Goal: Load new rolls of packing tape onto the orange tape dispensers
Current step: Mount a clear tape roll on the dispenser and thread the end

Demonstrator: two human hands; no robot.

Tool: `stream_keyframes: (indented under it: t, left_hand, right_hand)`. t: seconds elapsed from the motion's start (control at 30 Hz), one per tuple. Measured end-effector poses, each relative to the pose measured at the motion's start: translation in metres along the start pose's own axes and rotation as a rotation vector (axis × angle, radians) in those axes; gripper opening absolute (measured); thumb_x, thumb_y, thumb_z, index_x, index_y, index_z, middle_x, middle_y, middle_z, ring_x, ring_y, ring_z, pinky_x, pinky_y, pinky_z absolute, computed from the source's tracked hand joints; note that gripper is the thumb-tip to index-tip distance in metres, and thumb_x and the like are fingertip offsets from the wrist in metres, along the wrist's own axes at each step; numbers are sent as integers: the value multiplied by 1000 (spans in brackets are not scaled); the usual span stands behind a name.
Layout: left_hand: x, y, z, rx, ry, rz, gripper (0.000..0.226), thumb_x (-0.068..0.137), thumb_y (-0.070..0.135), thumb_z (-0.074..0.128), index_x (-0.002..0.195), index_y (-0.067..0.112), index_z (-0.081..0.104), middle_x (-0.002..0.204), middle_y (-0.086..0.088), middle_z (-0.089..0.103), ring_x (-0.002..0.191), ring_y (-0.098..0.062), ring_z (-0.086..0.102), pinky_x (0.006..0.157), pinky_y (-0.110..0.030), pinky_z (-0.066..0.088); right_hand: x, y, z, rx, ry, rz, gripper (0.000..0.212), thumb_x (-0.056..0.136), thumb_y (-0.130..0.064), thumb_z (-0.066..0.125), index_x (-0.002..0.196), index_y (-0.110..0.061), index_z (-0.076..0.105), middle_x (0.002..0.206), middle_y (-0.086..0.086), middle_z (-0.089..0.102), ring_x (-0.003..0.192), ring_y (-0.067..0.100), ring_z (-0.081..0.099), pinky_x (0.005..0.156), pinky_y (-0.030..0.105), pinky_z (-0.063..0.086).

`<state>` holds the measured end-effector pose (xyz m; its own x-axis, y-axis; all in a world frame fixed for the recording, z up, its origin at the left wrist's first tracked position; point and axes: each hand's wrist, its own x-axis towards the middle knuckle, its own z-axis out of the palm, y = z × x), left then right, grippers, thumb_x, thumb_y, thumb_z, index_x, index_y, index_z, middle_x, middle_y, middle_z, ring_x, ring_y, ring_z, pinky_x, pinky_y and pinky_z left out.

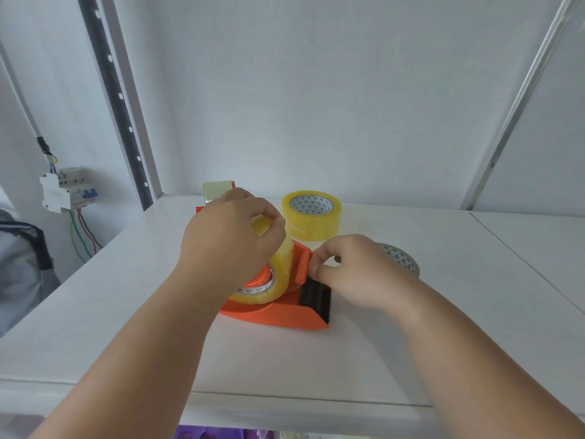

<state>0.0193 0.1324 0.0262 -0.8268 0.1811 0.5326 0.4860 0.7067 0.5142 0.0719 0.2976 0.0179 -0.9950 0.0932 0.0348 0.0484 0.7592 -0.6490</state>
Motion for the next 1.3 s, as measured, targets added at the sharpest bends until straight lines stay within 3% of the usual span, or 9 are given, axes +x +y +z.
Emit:
stream_keyframes:
  t: [0.1, 0.27, 0.47, 0.57, 0.63, 0.8, 1.0, 1.2, 1.3]
  left_hand:
    - [1, 2, 2, 48, -1, 10, 11, 83, 38, 56, 81, 33, 66, 95, 13, 58, 85, -13, 56, 66, -28, 45]
    - [2, 3, 4, 68, -6, 29, 12, 82, 41, 55, 80, 34, 65, 95, 12, 58, 81, -14, 55, 62, -27, 42]
    - [5, 2, -3, 161, -110, 134, 33, 80, 61, 45, 86, 34, 64, 90, 14, 50, 82, -10, 53, 64, -27, 36]
    - [8, 1, -10, 233, -149, 192, 33, 84, 60, 42, 91, 34, 61, 83, 15, 48, 73, -3, 50, 58, -20, 32]
    - [11, -3, -14, 238, -175, 194, 29, 87, 55, 41, 93, 33, 59, 80, 12, 51, 67, -4, 49, 57, -14, 32]
    - [15, -18, -19, 99, -212, 133, 30, 90, 47, 36, 98, 33, 61, 88, 6, 61, 69, -9, 57, 63, -26, 45]
    - [16, -31, -22, 89, -311, 199, 69, 67, 84, 23, 107, 39, 57, 92, 12, 60, 84, -7, 56, 73, -17, 41]
    - [18, -36, -34, 104, -355, 118, 72, 45, 92, 43, 100, 46, 53, 92, 14, 62, 86, -11, 60, 78, -34, 49]
    - [18, -43, -43, -6, -385, 58, 62, 48, 85, 50, 95, 46, 56, 89, 13, 65, 89, -11, 62, 82, -33, 50]
  right_hand:
    - [-2, 1, 1, -19, 12, -13, 9, 85, -31, 62, 81, -27, 69, 99, -8, 66, 93, 11, 60, 81, 29, 48]
    - [-4, 2, 10, -158, 69, -112, 22, 89, -24, 50, 77, -12, 64, 65, -1, 58, 52, 12, 49, 45, 21, 35]
    - [-5, 7, 19, -428, 207, -350, 18, 92, -22, 40, 80, -10, 47, 92, 5, 50, 97, 18, 38, 79, 25, 33]
    - [-4, 12, 18, -417, 233, -363, 15, 93, -21, 41, 81, -13, 45, 91, 2, 48, 95, 16, 38, 73, 21, 26]
    - [0, 14, 16, -285, 228, -304, 16, 91, -19, 43, 79, -10, 47, 91, 1, 52, 92, 16, 44, 72, 24, 33]
    - [5, 15, 12, -89, 187, -214, 16, 93, -21, 40, 85, -12, 51, 95, 4, 61, 88, 21, 57, 77, 43, 49]
    - [5, 16, 7, -40, 130, -235, 18, 95, -21, 40, 87, -10, 52, 97, 5, 62, 92, 21, 58, 80, 41, 49]
    - [6, 23, 7, -260, 241, -331, 13, 88, -19, 35, 78, -14, 39, 88, -1, 40, 88, 15, 33, 70, 22, 25]
    - [3, 28, 1, -356, 252, -313, 12, 91, -12, 40, 79, -14, 37, 89, -2, 37, 89, 15, 30, 67, 17, 25]
